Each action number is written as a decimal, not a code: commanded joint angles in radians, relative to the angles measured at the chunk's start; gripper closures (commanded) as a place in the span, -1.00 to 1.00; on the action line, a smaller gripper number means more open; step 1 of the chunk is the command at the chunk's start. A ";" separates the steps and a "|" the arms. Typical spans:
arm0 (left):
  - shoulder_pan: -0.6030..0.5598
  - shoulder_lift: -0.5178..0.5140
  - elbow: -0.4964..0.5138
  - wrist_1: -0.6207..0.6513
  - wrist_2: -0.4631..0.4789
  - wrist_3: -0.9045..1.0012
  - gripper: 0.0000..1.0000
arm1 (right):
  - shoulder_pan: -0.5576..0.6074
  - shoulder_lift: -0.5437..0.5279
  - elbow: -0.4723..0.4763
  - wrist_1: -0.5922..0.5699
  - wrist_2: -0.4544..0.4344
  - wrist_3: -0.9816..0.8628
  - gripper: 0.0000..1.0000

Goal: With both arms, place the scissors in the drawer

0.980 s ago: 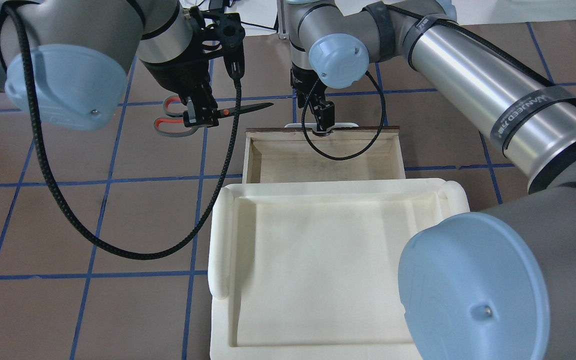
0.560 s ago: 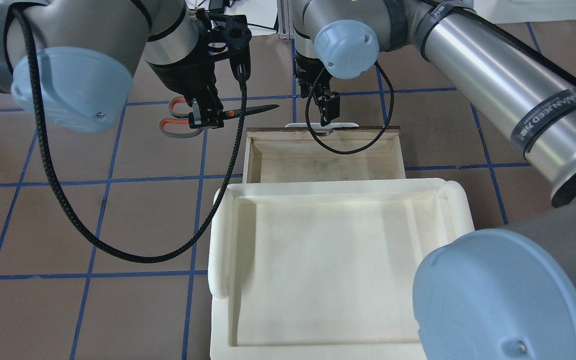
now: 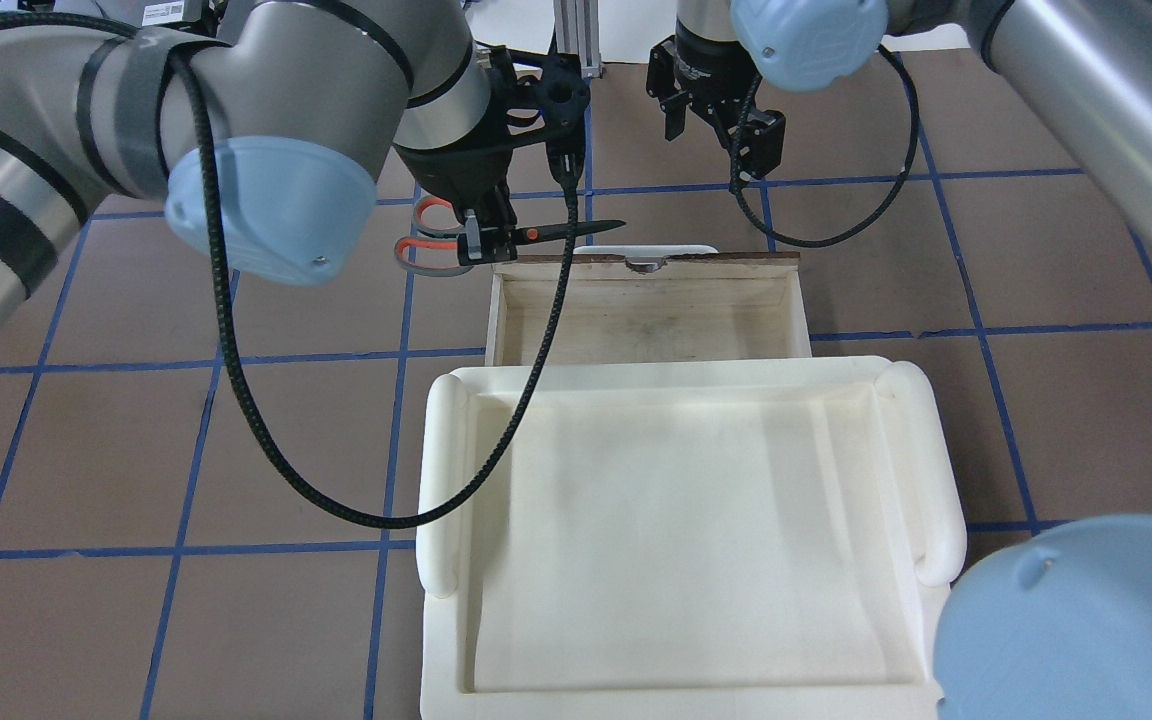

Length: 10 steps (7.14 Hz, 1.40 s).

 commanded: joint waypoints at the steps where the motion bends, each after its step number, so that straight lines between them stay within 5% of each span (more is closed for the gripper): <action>1: -0.095 -0.078 0.011 0.066 0.003 -0.060 1.00 | -0.054 -0.112 0.058 0.018 -0.026 -0.412 -1.00; 4: -0.145 -0.126 0.012 0.058 -0.001 -0.131 1.00 | -0.115 -0.237 0.107 0.106 -0.026 -0.725 -1.00; 10: -0.158 -0.172 -0.004 0.049 -0.064 -0.191 1.00 | -0.107 -0.259 0.124 0.114 0.035 -0.750 -1.00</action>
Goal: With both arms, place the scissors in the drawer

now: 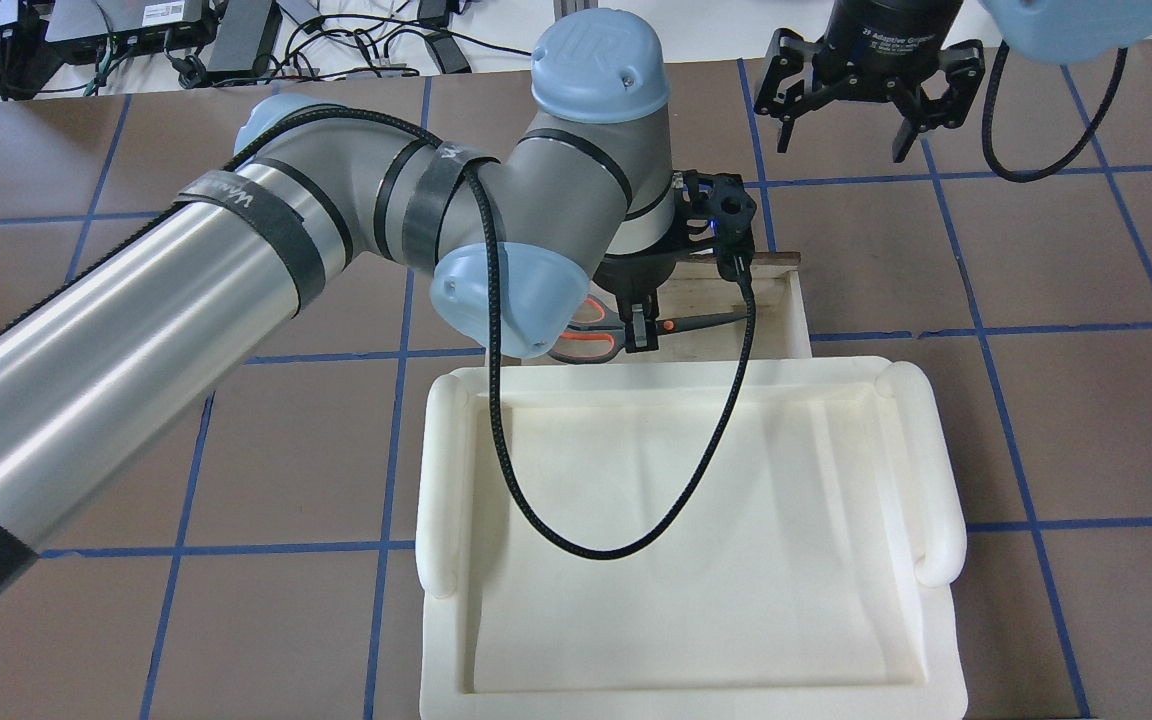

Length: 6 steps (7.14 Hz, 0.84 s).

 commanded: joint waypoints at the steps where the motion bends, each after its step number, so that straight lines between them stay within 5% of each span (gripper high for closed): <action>1: -0.001 -0.023 -0.001 -0.003 -0.005 -0.008 1.00 | -0.001 -0.004 0.001 -0.005 0.016 -0.180 -1.00; 6: -0.028 -0.037 -0.001 0.000 -0.005 -0.053 1.00 | -0.010 -0.008 0.002 0.005 0.009 -0.236 -1.00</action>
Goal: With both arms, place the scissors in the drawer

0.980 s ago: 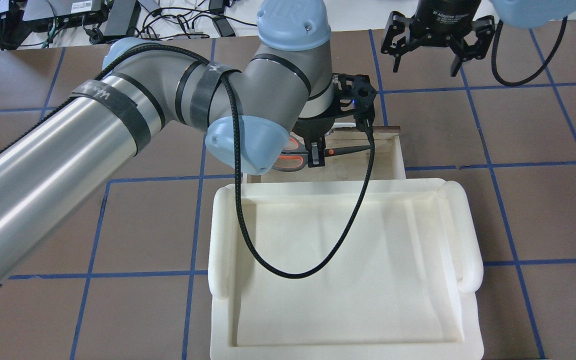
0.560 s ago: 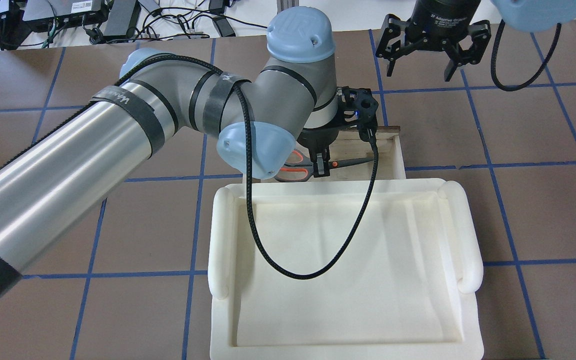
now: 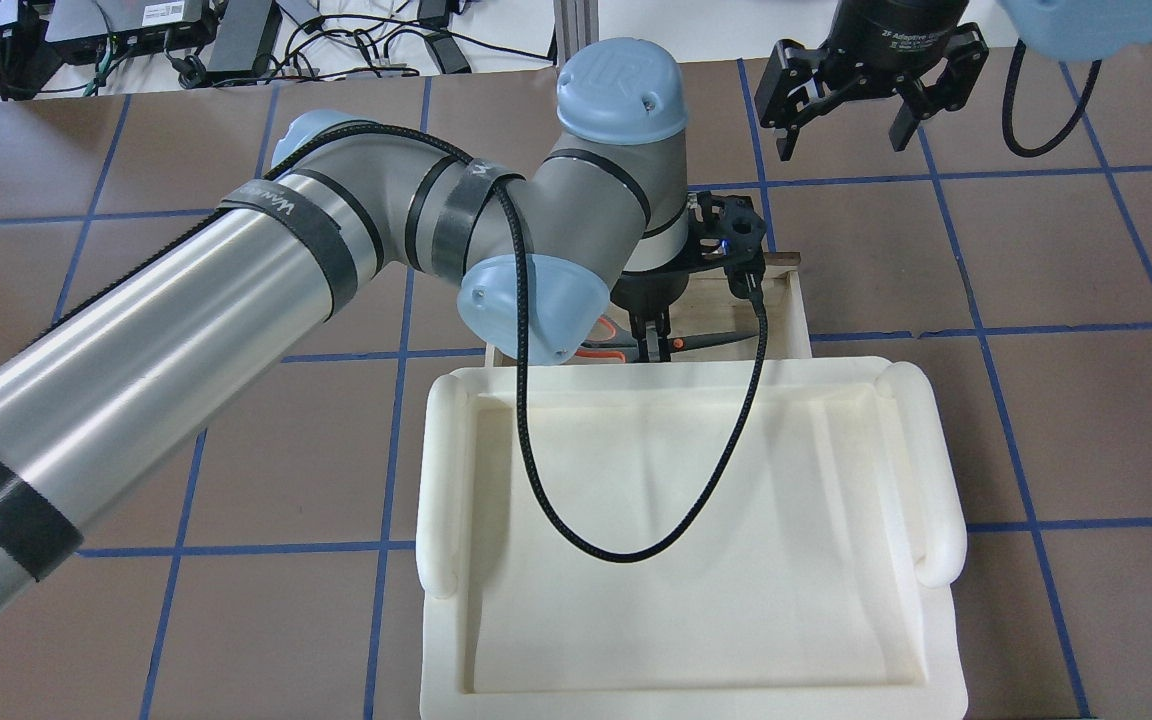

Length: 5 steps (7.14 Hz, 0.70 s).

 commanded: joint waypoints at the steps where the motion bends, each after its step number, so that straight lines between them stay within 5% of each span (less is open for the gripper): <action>1: -0.008 -0.003 0.000 -0.003 0.000 -0.028 0.23 | -0.001 -0.002 0.003 0.003 -0.005 0.009 -1.00; 2: -0.011 -0.003 0.000 -0.003 0.000 -0.031 -0.28 | -0.001 -0.003 0.003 0.001 -0.005 0.007 -1.00; 5: -0.011 -0.003 0.001 0.008 0.000 -0.036 -0.40 | -0.001 -0.005 0.007 0.003 -0.009 0.007 -1.00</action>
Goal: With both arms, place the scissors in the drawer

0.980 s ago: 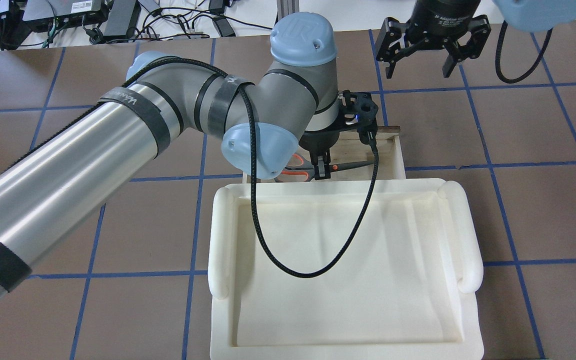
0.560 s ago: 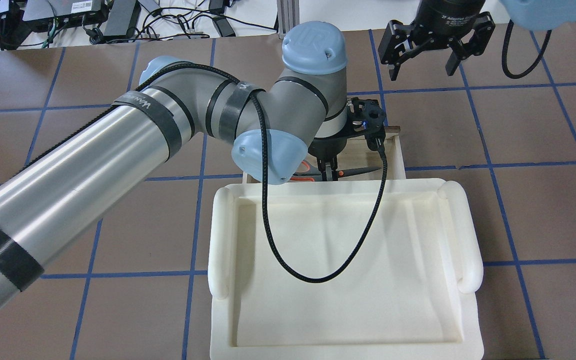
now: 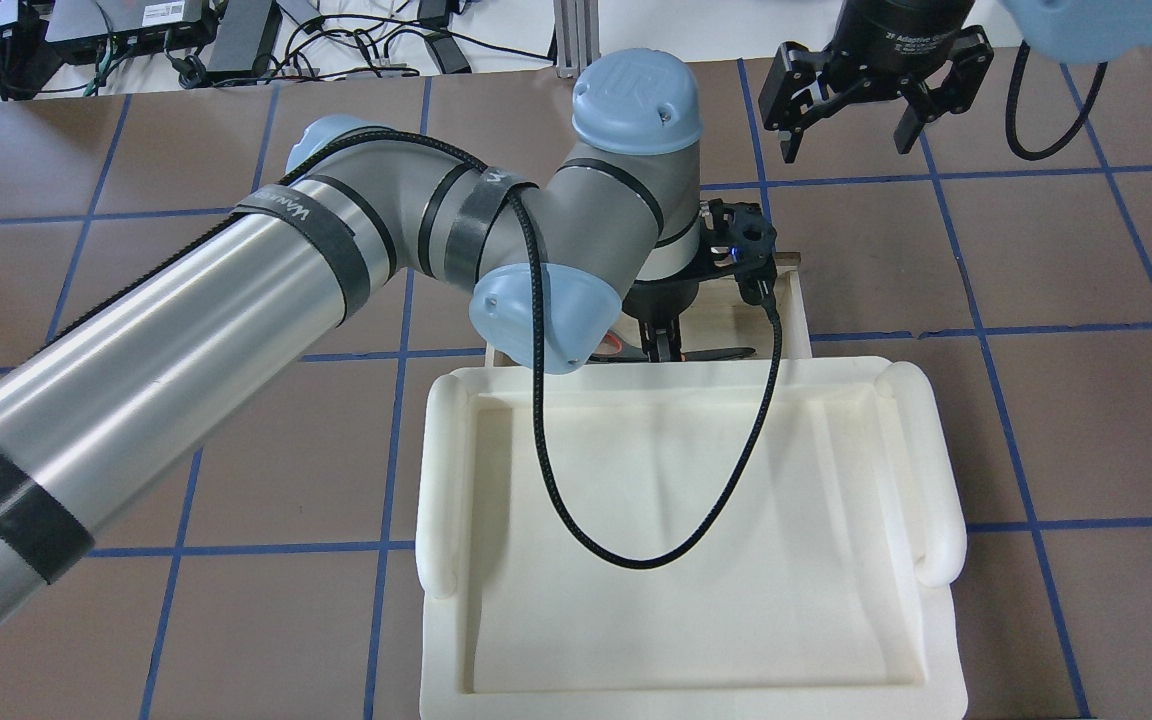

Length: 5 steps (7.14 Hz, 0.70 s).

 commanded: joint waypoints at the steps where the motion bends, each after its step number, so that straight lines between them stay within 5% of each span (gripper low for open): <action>1: 0.012 0.013 0.015 0.009 -0.002 0.000 -0.40 | 0.000 0.000 0.001 0.000 0.000 0.000 -1.00; 5: 0.150 0.072 0.121 -0.046 -0.051 -0.003 -0.40 | 0.000 0.000 0.001 -0.001 0.003 0.000 -1.00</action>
